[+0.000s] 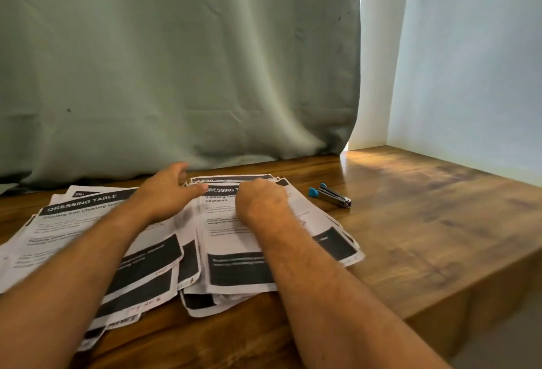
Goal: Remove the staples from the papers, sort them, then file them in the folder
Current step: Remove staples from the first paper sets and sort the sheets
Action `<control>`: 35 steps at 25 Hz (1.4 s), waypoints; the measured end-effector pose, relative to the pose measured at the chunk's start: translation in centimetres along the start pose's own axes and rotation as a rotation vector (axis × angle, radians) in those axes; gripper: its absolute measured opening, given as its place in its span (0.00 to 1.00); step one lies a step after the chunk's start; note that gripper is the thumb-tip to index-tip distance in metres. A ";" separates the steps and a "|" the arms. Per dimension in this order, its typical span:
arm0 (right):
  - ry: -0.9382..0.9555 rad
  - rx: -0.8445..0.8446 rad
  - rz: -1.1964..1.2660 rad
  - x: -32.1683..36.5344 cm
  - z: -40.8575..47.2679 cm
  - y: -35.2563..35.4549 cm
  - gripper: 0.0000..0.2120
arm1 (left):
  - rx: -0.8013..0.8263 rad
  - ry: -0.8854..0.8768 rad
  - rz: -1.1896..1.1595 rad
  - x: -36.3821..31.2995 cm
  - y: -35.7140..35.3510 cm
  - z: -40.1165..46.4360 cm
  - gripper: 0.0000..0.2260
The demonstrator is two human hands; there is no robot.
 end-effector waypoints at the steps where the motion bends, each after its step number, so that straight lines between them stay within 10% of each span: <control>1: 0.002 -0.007 0.039 0.3 0.1 -0.1 0.12 | 0.047 0.048 0.090 -0.1 -1.3 0.9 0.30; 22: 0.044 0.219 0.138 1.3 2.8 -3.6 0.31 | 0.193 0.059 0.344 2.7 -6.8 2.7 0.32; 30: 0.043 0.210 0.218 1.6 2.6 -3.4 0.28 | -0.125 0.055 -0.107 1.0 -3.4 2.7 0.36; 35: 0.073 -0.182 0.391 1.2 2.0 1.7 0.25 | -0.136 0.222 -0.626 2.2 -2.5 1.8 0.11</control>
Point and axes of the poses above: each hand's wrist, its own z-axis towards the middle knuckle, its own y-axis out of the back of the hand, x = y × z, the point moved 9 cm from there along z, towards the middle knuckle, and after that the axes turned 3 degrees about -z, right-handed, at the moved point
